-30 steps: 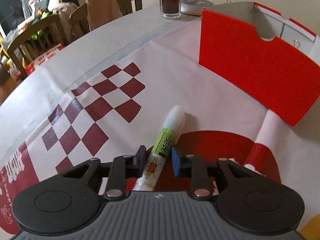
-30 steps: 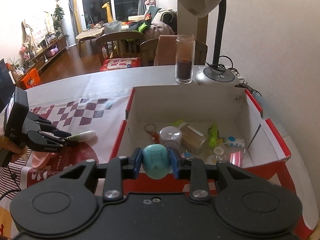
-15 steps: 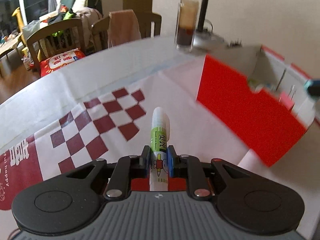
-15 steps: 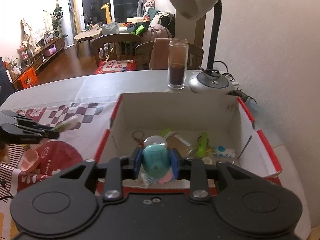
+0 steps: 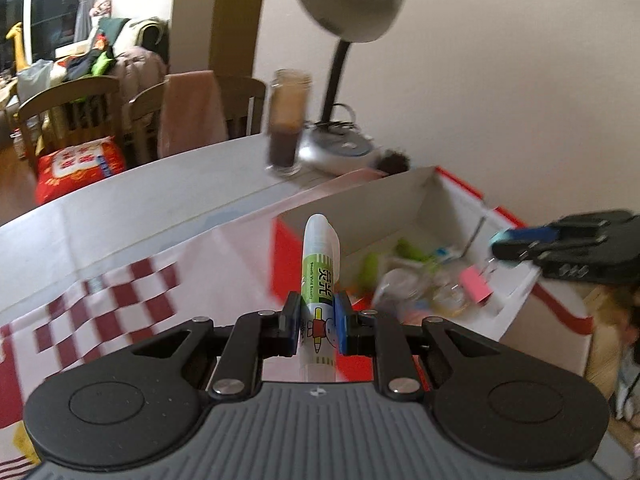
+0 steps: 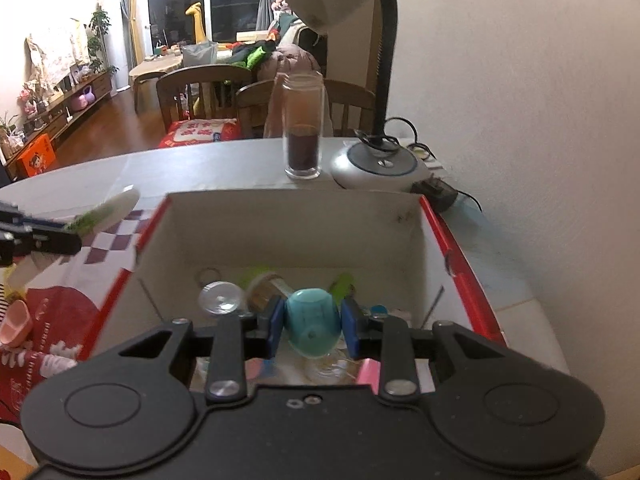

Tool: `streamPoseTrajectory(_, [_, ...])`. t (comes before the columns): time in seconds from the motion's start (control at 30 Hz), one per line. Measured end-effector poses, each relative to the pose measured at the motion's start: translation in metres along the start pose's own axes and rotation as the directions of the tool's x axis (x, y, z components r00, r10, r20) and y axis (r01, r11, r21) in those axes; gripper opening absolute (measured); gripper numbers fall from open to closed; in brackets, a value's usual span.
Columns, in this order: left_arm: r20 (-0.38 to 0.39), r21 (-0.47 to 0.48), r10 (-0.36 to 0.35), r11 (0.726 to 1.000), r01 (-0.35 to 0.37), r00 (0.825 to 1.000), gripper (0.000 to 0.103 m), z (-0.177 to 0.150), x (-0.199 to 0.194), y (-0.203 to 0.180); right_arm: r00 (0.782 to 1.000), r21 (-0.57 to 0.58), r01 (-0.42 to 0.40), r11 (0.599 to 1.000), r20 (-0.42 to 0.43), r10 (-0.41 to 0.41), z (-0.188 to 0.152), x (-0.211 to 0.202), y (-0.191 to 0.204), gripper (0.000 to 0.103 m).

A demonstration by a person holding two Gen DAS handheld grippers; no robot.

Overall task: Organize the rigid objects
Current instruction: 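Lower the marker into the box and open left tool while right tool releases the ball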

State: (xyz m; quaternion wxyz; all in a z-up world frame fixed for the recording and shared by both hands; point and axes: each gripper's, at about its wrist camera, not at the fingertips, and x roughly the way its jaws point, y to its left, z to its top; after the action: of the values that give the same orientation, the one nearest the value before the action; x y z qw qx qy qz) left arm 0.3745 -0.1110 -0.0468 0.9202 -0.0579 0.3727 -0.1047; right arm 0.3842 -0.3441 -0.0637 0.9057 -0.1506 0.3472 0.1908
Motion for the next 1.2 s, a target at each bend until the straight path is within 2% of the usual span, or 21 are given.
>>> streamPoseTrajectory(0.23, [-0.016,0.072,-0.038,0.997,0.039,0.999,0.017,0.028,0.04,-0.051,0.999,0.003,0.007,1.0,-0.039,-0.007,-0.008,0.017,-0.022,0.029])
streamPoseTrajectory(0.43, [-0.076,0.116,-0.059,0.991,0.068,0.995,0.017,0.038,0.082,-0.09,0.998,-0.022,-0.004,1.0,-0.062,0.002,-0.011,0.025,-0.027,0.029])
streamPoseTrajectory(0.63, [-0.146,0.165,-0.063,0.983,0.087,0.987,0.017,0.037,0.118,-0.114,0.995,-0.043,-0.026,0.999,-0.097,0.022,-0.015,0.033,-0.034,0.029])
streamPoseTrajectory(0.8, [-0.22,0.158,-0.052,0.983,0.088,0.974,0.017,0.031,0.143,-0.121,0.993,-0.076,-0.053,0.996,-0.113,0.044,-0.012,0.038,-0.034,0.029])
streamPoseTrajectory(1.0, [-0.273,0.152,-0.039,0.985,0.083,0.961,0.017,0.026,0.154,-0.118,0.99,-0.1,-0.058,0.993,-0.131,0.045,-0.014,0.04,-0.032,0.031])
streamPoseTrajectory(1.2, [-0.309,0.144,-0.041,0.986,0.09,0.95,0.017,0.024,0.158,-0.117,0.985,-0.087,-0.062,0.994,-0.163,0.047,-0.016,0.043,-0.034,0.037])
